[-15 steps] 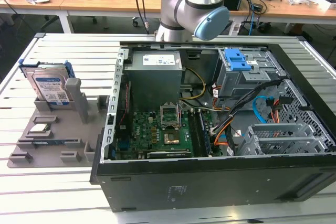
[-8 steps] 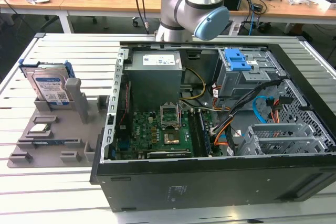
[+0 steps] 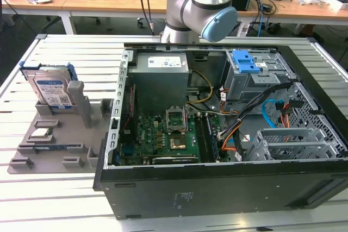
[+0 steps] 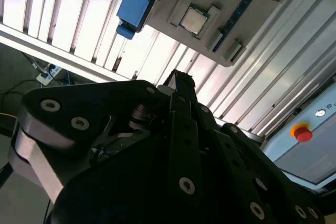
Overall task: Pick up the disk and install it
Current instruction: 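Pick up the disk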
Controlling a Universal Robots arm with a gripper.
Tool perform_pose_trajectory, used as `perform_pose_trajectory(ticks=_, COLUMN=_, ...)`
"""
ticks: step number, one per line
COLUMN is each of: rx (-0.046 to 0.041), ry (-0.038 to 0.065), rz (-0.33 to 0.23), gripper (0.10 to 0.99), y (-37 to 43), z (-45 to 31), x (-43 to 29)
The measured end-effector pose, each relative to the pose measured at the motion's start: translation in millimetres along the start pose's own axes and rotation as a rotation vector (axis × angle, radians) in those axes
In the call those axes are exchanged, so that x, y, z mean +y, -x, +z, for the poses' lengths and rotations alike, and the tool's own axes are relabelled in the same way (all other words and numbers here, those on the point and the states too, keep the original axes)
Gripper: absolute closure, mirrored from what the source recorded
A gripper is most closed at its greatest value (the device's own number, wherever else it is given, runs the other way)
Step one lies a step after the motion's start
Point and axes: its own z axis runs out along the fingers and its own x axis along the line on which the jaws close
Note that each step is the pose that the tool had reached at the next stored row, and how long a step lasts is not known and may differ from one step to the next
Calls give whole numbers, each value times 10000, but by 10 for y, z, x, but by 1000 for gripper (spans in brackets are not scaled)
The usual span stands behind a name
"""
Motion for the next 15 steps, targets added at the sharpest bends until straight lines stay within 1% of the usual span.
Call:
perform_pose_trajectory(ticks=4, rx=-1, ry=0, rz=10, gripper=973, y=0, z=0, x=0)
perform_pose_trajectory(ticks=8, rx=-1, ry=0, rz=20, gripper=733, y=0, z=0, x=0)
perform_pose_trajectory(ticks=9, rx=-2, ry=0, rz=22, gripper=733, y=0, z=0, x=0)
perform_pose_trajectory(ticks=11, rx=-2, ry=0, rz=26, gripper=612, y=0, z=0, x=0)
perform_pose_trajectory(ticks=12, rx=-2, ry=0, rz=30, gripper=612, y=0, z=0, x=0)
perform_pose_trajectory(ticks=13, rx=-2, ry=0, rz=33, gripper=553, y=0, z=0, x=0)
perform_pose_trajectory(ticks=14, rx=-2, ry=1, rz=36, gripper=427, y=0, z=0, x=0)
perform_pose_trajectory(ticks=15, rx=-2, ry=1, rz=38, gripper=427, y=0, z=0, x=0)
